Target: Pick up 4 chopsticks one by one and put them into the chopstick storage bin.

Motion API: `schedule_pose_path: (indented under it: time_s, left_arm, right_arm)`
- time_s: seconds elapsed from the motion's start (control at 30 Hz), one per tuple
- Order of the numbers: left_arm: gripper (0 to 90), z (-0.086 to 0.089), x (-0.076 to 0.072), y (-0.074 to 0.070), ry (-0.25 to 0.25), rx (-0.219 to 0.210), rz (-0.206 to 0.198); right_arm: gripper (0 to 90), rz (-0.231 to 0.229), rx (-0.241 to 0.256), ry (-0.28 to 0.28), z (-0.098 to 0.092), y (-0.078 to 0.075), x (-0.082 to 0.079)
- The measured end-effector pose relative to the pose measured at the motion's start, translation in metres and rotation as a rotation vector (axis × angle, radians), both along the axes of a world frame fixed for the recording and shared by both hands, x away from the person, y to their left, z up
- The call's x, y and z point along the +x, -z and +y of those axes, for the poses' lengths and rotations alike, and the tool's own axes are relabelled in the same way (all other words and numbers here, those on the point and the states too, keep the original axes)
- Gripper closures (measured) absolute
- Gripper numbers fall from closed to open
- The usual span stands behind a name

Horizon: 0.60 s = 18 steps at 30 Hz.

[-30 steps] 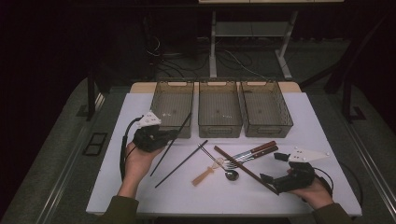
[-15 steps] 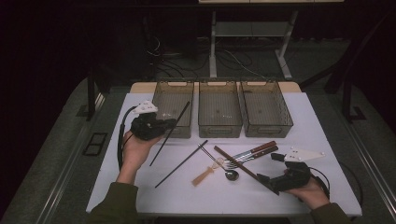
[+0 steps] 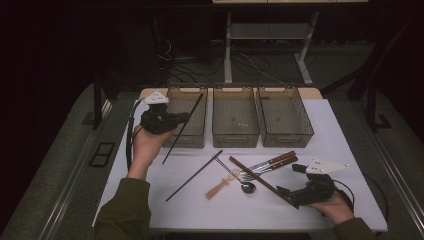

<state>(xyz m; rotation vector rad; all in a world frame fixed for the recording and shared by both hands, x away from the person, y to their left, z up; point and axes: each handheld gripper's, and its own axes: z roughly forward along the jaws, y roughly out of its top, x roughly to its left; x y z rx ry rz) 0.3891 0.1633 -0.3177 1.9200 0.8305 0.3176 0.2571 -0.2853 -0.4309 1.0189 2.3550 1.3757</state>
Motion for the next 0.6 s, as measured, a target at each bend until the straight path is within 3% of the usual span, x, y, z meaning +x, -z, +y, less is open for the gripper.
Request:
schedule_pose_path:
  time_s: [0.6]
  left_arm:
    - [85.8,-0.002,0.051,-0.027,-0.040,0.013,-0.018]
  right_arm:
    - [0.7,-0.004,0.011,0.008,-0.002,-0.001,0.000]
